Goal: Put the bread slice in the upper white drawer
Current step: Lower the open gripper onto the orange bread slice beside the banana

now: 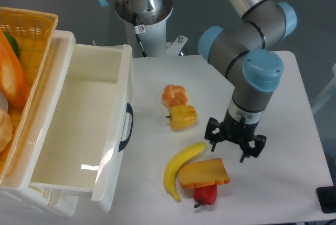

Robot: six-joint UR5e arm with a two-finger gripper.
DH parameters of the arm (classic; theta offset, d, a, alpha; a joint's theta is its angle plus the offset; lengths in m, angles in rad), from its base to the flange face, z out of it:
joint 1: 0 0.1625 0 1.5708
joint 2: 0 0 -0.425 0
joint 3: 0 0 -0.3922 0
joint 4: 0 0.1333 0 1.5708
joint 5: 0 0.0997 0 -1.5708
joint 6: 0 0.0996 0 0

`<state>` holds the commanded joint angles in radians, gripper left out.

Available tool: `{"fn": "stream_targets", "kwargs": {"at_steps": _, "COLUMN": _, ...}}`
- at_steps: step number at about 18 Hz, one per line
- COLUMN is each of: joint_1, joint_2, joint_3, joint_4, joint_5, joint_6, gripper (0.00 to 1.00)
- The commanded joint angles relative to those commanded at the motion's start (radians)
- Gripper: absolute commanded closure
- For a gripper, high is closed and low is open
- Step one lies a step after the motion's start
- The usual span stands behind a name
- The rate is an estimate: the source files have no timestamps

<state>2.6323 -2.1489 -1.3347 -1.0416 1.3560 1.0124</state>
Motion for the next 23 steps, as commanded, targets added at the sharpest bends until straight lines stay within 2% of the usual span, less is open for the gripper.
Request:
{"fn": "stream_targets", "kwargs": {"at_steps": 5, "joint_1": 0.002, "joint_2": -0.074, "joint_3": 0.020, "joint_4": 0.067, "joint_5": -0.002, "joint_6": 0.064, "gripper": 0.00}}
{"fn": "stream_targets", "kwargs": {"at_steps": 9, "joint_1": 0.003, "joint_2": -0.111, "joint_3": 0.020, "joint_4": 0.068, "joint_5": -0.031, "joint_6": 0.097, "gripper": 0.00}}
{"fn": "stream_targets", "kwargs": {"at_steps": 13, "joint_1": 0.002, "joint_2": -0.115, "joint_3": 0.006, "joint_4": 0.066, "joint_5": -0.086, "joint_6": 0.097, "gripper": 0.00}}
{"fn": "stream_targets", "kwargs": {"at_steps": 19, "joint_1": -0.008, "joint_2": -0.127, "joint_3": -0.011, "joint_4": 0.064, "joint_5": -0.092, "joint_6": 0.100, "gripper": 0.00}}
{"fn": "stream_targets", "kwargs": {"at_steps": 23, "joint_1": -0.009, "joint_2": -0.131, "joint_3": -0.026, "joint_4": 0.064, "joint_5": -0.092, "joint_6": 0.150, "gripper": 0.00}}
